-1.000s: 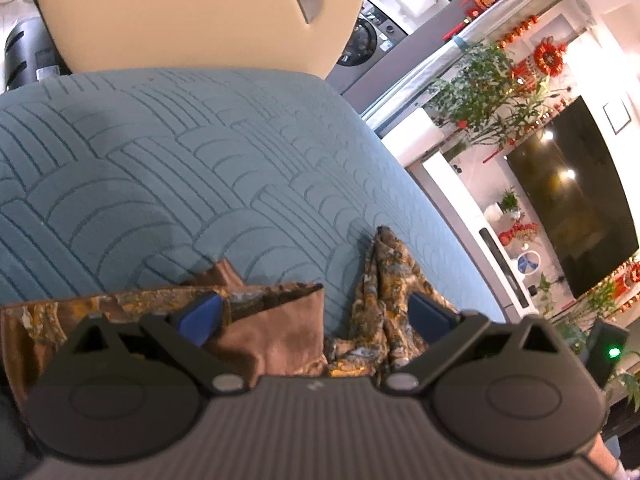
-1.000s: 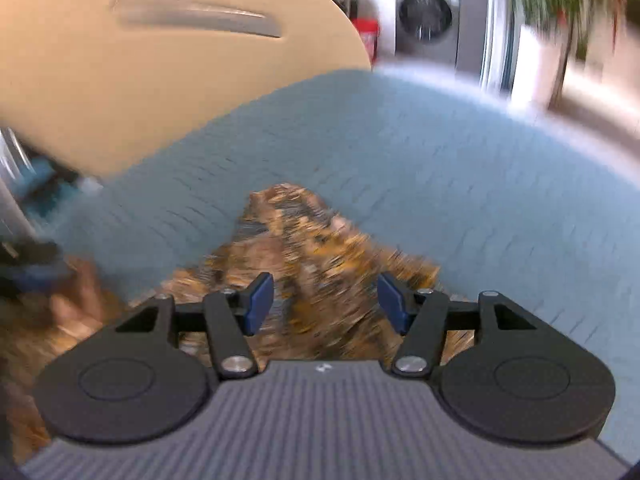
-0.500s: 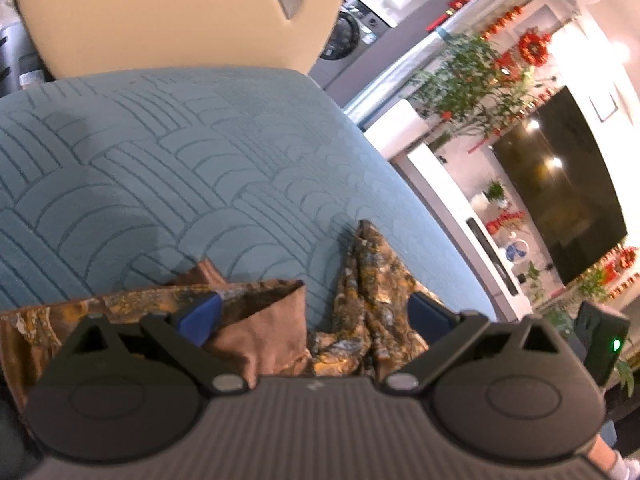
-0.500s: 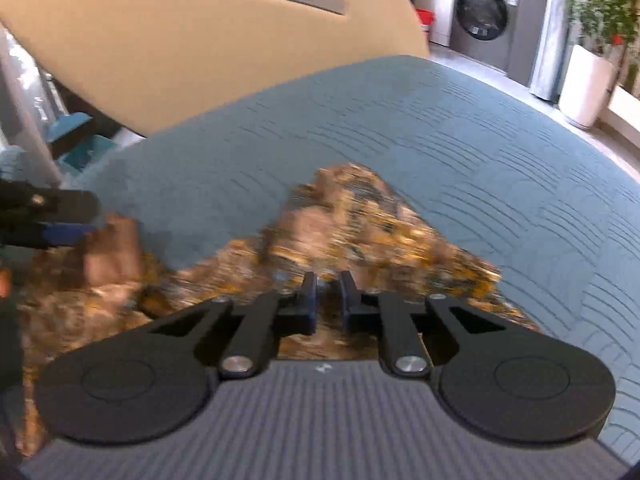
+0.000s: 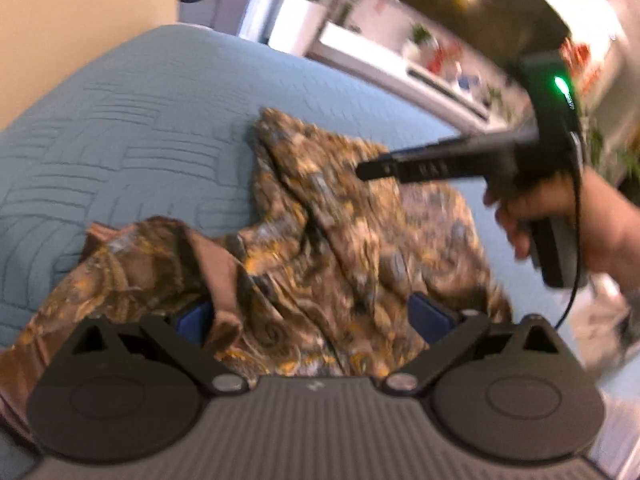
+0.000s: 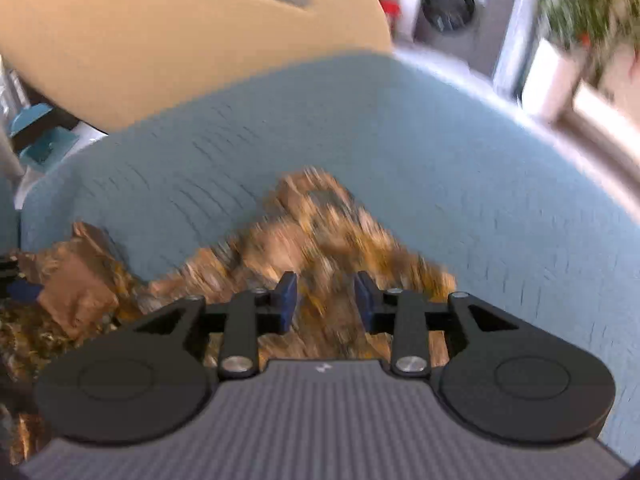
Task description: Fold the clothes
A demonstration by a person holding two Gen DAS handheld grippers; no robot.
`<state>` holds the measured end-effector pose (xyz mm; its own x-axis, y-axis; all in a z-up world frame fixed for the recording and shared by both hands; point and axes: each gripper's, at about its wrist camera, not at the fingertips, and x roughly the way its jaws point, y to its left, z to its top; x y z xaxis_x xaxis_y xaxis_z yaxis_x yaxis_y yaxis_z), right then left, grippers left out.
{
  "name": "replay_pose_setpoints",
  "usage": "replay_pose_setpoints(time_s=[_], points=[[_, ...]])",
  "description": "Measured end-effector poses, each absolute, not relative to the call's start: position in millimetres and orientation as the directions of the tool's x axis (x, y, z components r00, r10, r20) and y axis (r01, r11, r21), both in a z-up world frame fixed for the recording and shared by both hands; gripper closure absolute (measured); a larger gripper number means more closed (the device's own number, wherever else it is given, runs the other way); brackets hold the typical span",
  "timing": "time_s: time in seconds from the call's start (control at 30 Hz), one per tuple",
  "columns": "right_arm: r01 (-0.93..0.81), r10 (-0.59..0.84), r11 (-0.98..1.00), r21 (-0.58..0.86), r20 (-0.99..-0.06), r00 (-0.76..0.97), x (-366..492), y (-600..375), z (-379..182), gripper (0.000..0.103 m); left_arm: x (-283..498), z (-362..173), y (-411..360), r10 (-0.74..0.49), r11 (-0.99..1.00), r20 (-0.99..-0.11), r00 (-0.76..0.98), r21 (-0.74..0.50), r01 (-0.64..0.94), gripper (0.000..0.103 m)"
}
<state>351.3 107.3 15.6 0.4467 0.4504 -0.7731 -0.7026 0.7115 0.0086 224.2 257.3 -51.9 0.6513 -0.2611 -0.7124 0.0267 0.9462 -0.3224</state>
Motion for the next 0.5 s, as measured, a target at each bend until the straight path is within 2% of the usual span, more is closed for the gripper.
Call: replay_pose_setpoints(time_s=[0.13, 0.3, 0.37, 0.4, 0.5], points=[[-0.645, 0.484, 0.754, 0.121, -0.767, 0.422, 365, 88, -2, 0.068, 223, -59, 265, -0.259, 0.939, -0.711, 0.654, -0.344, -0.002, 0.003], [-0.624, 0.48, 0.769, 0.137, -0.769, 0.423, 375, 92, -14, 0.068, 223, -60, 273, -0.268, 0.923, -0.698, 0.664, -0.384, -0.03, 0.003], [-0.622, 0.514, 0.76, 0.189, -0.76, 0.397, 383, 92, -15, 0.068, 224, -58, 271, -0.266, 0.924, -0.701, 0.662, -0.381, -0.033, 0.003], [-0.622, 0.519, 0.758, 0.196, -0.759, 0.394, 384, 95, -16, 0.07, 224, -58, 270, -0.266, 0.924, -0.702, 0.66, -0.38, -0.033, 0.003], [-0.629, 0.535, 0.75, 0.205, -0.746, 0.396, 379, 98, -13, 0.089, 223, -58, 271, -0.268, 0.923, -0.703, 0.659, -0.384, -0.034, 0.003]])
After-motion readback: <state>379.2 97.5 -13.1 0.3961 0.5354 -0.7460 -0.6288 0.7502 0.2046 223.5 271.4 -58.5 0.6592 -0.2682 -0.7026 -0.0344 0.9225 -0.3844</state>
